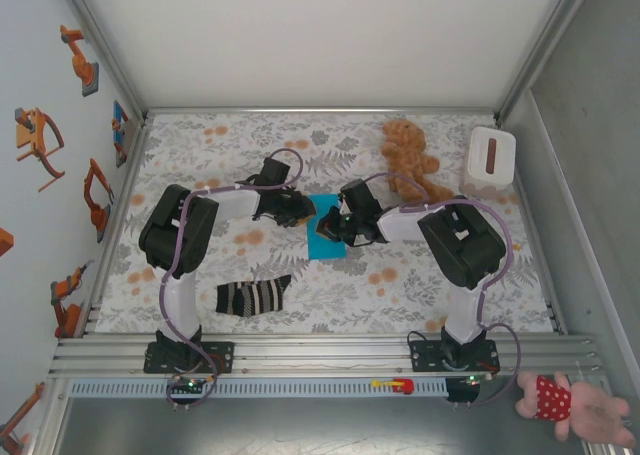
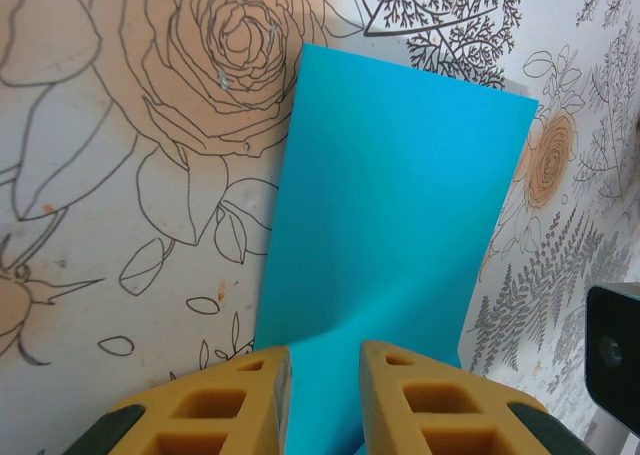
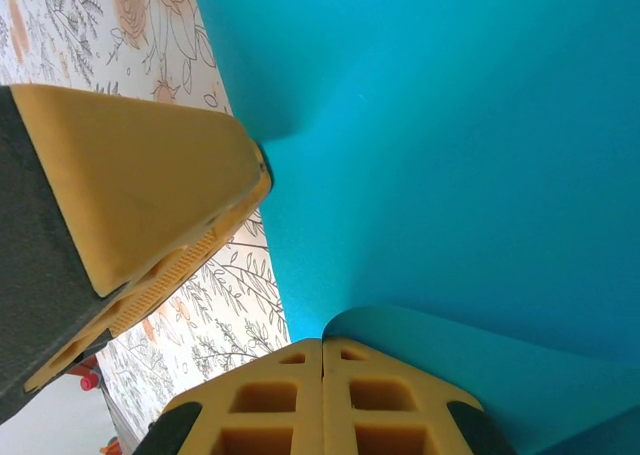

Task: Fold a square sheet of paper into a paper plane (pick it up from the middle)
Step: Fold the triangle a second time at the center of the table.

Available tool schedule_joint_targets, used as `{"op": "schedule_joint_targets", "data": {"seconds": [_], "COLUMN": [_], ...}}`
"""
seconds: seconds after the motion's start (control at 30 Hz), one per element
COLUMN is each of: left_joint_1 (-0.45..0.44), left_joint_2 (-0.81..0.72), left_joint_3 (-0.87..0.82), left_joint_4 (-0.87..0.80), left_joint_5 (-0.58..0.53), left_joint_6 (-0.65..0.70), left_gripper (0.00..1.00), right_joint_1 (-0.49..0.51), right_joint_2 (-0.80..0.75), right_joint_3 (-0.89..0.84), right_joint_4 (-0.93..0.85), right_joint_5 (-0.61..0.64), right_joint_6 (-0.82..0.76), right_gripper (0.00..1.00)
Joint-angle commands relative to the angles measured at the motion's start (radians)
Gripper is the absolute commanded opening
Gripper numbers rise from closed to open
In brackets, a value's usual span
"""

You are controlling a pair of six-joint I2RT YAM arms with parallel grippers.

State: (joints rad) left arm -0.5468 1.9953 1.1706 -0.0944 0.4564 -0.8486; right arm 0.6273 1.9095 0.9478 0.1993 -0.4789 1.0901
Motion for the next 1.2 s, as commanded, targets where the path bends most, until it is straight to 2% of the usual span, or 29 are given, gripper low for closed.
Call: {"op": "schedule_joint_targets", "data": {"seconds": [0.0,1.17], "left_joint_1": [-0.005,-0.004], "left_joint_2": [0.027,0.028], "left_joint_3": [0.002,-0.001], "left_joint_4": [-0.073,-0.071], "left_joint_5": [-0.024,-0.022], "left_joint_6": [0.019,0.019], "left_gripper": [0.26,0.25], "right_joint_1": [0.008,0.008], "right_joint_2": [0.016,0.049], "right_joint_3": [0.026,0.049], "right_joint_4": [-0.019,-0.029], "right_joint_5": [-0.001,-0.017], "right_joint_6": [-0.021,-0.032], "right_gripper": [0.0,0.0]}}
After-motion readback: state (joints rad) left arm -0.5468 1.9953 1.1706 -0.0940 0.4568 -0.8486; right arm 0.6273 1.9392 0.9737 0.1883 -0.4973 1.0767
